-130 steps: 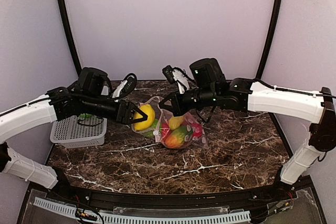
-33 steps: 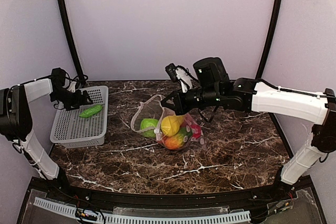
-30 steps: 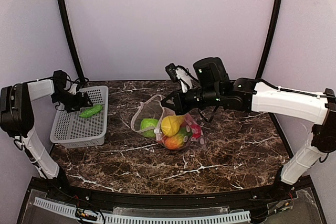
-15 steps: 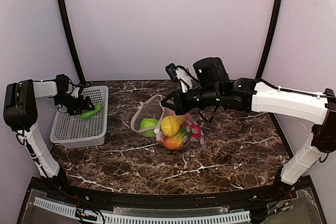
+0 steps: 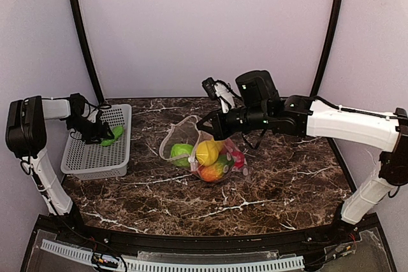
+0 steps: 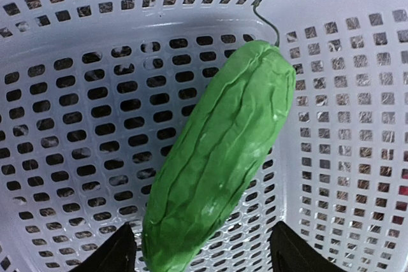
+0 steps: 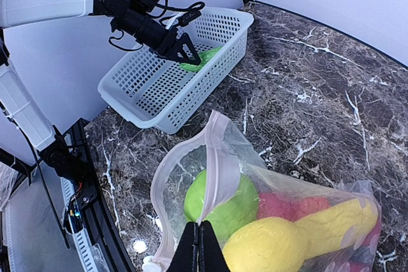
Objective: Place the food in the zip-top bag and seal the zipper
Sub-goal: Pick up the fake vegetable from the bin.
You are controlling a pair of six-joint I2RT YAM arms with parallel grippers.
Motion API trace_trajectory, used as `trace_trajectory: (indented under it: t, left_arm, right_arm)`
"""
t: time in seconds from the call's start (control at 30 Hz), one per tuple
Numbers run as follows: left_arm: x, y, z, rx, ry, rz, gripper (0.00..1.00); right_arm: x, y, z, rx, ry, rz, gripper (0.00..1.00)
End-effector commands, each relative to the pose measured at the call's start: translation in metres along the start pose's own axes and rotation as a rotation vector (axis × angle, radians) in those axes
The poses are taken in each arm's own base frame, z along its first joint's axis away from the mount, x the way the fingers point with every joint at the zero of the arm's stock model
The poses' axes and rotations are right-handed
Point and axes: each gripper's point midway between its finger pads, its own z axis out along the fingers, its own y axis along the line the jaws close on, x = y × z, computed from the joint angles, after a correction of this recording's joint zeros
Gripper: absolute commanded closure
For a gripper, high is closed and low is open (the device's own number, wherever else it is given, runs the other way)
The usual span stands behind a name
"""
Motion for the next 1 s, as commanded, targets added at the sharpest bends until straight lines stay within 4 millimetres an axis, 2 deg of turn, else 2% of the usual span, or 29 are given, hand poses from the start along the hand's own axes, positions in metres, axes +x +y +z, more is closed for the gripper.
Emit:
trace_trajectory:
  t: [0.0,0.97]
  left_arm:
    - [0.0062,0.0112,0.0026,-0.047,0.041,-0.013,0.31]
    - [0.0043,0.0124,0.0108,-0.032,0.055,-0.004,0.68]
  right_arm:
    - [-0.0156,0.0053,-0.0072,-0.011,-0.06,-0.004,1.0]
    - [-0.0134,0.0029,-0.0024,-0.007,-0.051,0.003,1.0]
